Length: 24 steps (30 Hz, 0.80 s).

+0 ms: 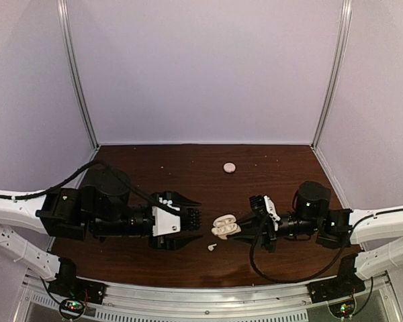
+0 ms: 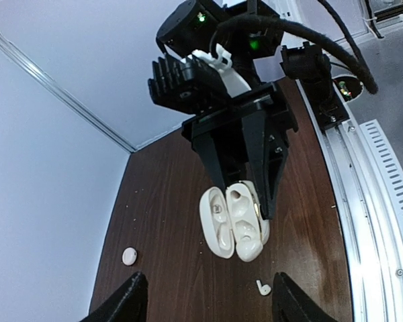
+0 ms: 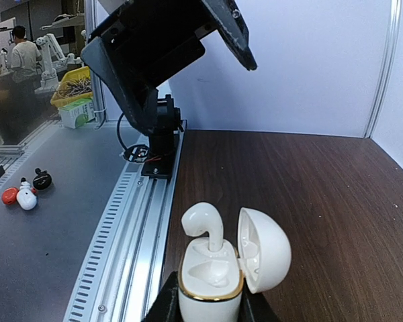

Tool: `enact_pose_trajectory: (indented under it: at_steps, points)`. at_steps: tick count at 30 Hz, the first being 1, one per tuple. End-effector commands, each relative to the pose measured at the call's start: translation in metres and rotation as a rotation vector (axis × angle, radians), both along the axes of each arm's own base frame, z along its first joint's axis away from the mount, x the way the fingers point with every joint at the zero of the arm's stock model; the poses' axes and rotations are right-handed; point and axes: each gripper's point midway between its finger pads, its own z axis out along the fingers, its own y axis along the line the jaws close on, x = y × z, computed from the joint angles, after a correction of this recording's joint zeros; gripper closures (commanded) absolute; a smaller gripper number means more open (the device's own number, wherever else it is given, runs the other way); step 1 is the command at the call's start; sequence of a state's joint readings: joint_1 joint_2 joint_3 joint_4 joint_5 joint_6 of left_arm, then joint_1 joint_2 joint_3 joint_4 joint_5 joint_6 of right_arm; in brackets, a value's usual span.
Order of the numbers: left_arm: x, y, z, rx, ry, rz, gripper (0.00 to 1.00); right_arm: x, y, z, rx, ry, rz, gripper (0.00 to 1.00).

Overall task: Insert the wireless bluetooth earbuds into the charging case
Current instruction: Adjust the left earbud in the left side groove of the charging case.

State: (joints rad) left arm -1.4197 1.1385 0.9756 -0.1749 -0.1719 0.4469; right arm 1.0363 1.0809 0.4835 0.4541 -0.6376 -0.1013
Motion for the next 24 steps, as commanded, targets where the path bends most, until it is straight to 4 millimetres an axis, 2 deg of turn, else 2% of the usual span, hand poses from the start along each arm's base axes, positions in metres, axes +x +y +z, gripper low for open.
enact_pose_trajectory:
  at_steps: [1,6,15,24]
  points:
    - [-0.013,-0.013,0.000,-0.024,0.093,-0.090,0.36,-0.013,0.004,0.021,0.035,-0.019,0.072,1.00]
    - [-0.008,-0.019,-0.005,-0.012,0.128,-0.090,0.34,-0.018,0.008,0.021,0.018,-0.019,0.096,1.00]
    - [0.003,-0.022,-0.002,-0.031,0.136,-0.064,0.34,-0.024,0.013,0.018,-0.006,-0.031,0.108,1.00]
    - [-0.006,-0.026,-0.008,-0.017,0.159,-0.112,0.35,-0.024,0.015,0.017,-0.009,-0.032,0.106,1.00]
